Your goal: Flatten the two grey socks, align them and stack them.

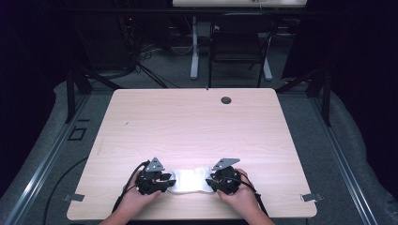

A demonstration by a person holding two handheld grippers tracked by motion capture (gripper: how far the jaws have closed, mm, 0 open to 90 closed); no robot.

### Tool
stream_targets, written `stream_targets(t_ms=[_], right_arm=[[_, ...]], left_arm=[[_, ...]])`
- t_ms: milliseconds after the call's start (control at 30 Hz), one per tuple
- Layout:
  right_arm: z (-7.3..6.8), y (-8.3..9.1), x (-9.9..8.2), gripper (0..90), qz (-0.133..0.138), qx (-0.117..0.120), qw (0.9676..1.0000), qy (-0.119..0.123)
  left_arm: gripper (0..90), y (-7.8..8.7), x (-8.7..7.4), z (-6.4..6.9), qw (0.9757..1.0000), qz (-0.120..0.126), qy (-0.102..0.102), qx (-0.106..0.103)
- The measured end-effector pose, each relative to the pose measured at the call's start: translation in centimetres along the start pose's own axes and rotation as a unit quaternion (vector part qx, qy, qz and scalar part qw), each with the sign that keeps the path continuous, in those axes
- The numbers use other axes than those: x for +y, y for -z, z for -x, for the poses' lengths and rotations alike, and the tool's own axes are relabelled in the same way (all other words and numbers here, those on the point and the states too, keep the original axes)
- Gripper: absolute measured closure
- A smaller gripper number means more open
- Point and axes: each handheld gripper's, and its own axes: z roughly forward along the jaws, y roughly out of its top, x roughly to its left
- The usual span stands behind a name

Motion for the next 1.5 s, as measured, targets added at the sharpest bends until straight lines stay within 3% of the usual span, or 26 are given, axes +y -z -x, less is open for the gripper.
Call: stream_targets(t_ms=[367, 833, 1100, 1500], right_arm=[[0.0, -0.7, 0.2, 68.8, -0.001, -0.006, 1.0000, -0.003], [0.7, -2.0, 1.5, 65.8, 0.011, -0.010, 0.9996, -0.022], [1.3, -2.4, 1.8, 65.9, 0.018, -0.009, 0.9992, -0.034], [1.8, -2.7, 1.9, 65.8, 0.031, -0.013, 0.9988, -0.036]], left_arm=[[65.4, -0.3, 0.0, -0.7, 1.0000, 0.004, 0.009, 0.003], [63.4, -0.9, 0.5, -2.7, 0.9989, 0.028, 0.024, 0.028], [62.9, -1.3, 1.1, -3.5, 0.9985, 0.026, 0.029, 0.037], [62.1, -1.5, 1.2, -3.8, 0.9979, 0.034, 0.035, 0.043]])
